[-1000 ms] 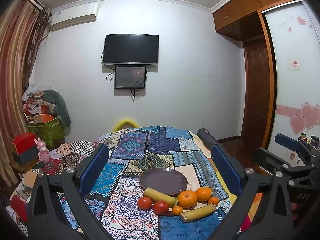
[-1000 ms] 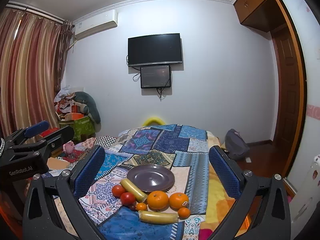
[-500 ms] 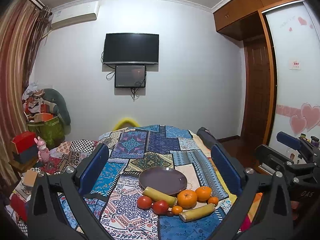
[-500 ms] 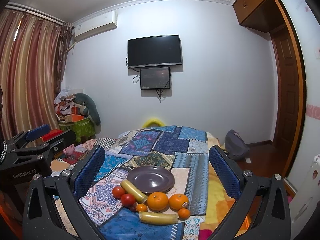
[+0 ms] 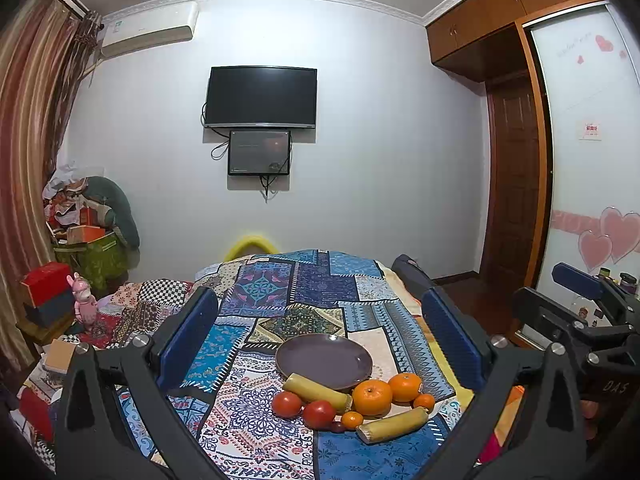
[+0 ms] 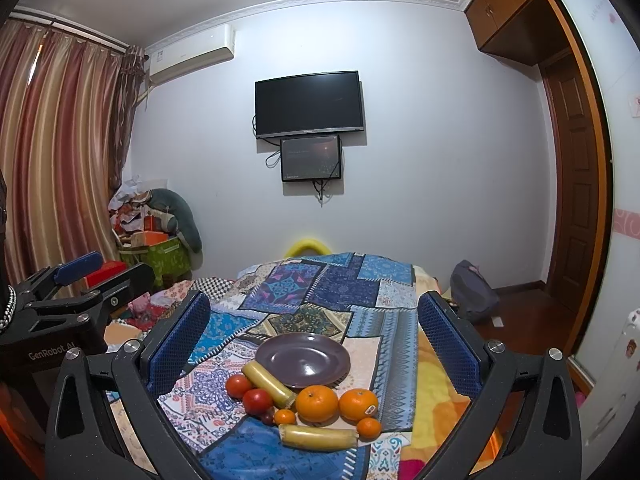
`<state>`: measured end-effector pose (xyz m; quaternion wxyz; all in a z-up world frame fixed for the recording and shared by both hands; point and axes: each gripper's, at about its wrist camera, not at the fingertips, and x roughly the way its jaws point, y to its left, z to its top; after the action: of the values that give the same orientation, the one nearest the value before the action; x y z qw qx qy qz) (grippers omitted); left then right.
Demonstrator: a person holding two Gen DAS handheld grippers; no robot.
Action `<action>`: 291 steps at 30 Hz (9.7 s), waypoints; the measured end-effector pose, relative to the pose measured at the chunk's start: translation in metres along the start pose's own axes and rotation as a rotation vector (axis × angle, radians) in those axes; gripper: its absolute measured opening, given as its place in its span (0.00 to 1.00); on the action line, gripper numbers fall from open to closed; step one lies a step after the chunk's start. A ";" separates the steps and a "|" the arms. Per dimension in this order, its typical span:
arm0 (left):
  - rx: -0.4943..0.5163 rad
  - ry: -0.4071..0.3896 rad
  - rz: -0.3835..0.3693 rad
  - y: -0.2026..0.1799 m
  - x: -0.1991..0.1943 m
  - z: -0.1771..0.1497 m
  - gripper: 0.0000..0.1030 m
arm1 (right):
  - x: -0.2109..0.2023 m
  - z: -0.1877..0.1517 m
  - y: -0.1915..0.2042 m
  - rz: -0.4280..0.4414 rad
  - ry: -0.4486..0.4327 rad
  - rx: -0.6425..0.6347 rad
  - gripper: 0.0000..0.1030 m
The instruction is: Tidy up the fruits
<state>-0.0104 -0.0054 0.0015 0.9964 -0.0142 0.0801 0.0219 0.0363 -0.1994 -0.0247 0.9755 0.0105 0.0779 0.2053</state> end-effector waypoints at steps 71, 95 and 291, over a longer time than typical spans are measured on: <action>-0.120 0.697 -0.042 0.081 0.211 -0.155 0.56 | 0.151 -0.134 -0.091 -0.012 0.672 0.156 0.46; -0.145 0.819 -0.109 0.078 0.255 -0.182 0.47 | 0.205 -0.157 -0.088 0.051 0.770 0.159 0.59; -0.112 0.783 -0.199 0.047 0.227 -0.151 0.48 | 0.223 -0.148 -0.037 0.153 0.798 0.098 0.65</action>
<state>0.1878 0.0463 -0.1850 0.8855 -0.0834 0.4505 -0.0774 0.2292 -0.1456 -0.2060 0.8491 -0.0178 0.4588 0.2614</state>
